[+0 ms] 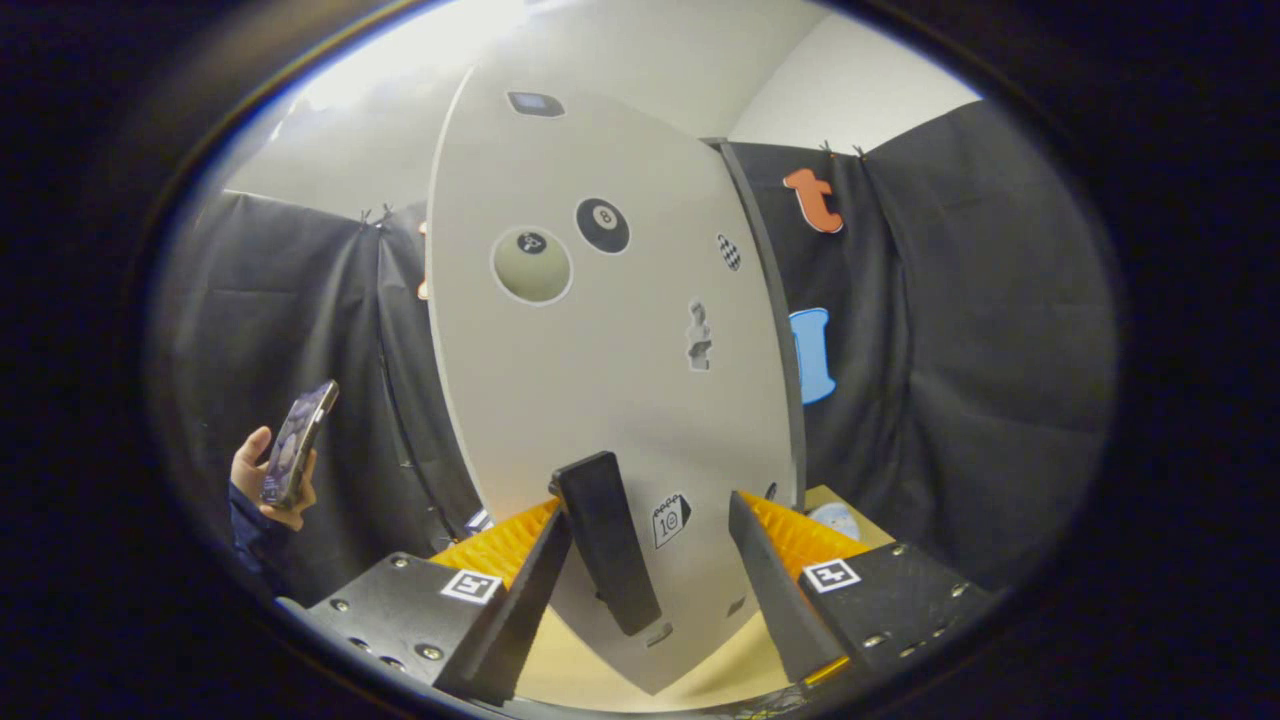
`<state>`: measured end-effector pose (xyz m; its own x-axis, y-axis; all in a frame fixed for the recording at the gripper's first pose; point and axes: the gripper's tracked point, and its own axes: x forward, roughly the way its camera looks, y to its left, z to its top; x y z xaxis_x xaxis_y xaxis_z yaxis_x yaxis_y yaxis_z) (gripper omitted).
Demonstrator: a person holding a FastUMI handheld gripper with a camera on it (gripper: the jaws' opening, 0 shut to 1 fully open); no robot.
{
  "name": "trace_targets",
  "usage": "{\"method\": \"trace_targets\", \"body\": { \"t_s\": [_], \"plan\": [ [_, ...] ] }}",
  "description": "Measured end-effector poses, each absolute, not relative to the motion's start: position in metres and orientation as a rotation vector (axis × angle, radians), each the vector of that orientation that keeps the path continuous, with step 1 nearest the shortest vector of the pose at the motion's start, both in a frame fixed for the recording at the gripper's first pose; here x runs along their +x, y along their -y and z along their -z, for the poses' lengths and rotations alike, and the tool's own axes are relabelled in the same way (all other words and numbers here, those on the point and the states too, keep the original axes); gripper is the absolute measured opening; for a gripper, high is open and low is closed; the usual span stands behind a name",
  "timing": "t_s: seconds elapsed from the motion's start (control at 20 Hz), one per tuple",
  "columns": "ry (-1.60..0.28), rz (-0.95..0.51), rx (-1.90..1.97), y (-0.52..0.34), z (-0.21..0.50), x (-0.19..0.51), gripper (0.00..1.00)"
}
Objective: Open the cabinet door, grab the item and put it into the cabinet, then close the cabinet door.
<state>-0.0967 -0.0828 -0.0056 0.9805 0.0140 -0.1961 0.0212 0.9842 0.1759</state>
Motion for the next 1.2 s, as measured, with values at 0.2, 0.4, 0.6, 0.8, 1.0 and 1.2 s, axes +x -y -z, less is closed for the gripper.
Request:
{"method": "trace_targets", "body": {
  "t_s": [0.2,0.4,0.6,0.8,1.0,1.2],
  "plan": [
    [-0.216,-0.076,0.166,0.071,0.013,-0.08,0.94],
    [-0.232,-0.143,0.161,0.051,0.024,-0.054,0.95],
    [-0.242,-0.165,0.141,0.039,0.03,-0.036,0.97],
    [-0.235,-0.184,0.138,0.032,0.03,-0.03,1.0],
    [-0.224,-0.18,0.122,0.031,0.032,-0.024,1.0],
    [-0.222,-0.184,0.119,0.032,0.032,-0.017,1.0]
  ]
}}
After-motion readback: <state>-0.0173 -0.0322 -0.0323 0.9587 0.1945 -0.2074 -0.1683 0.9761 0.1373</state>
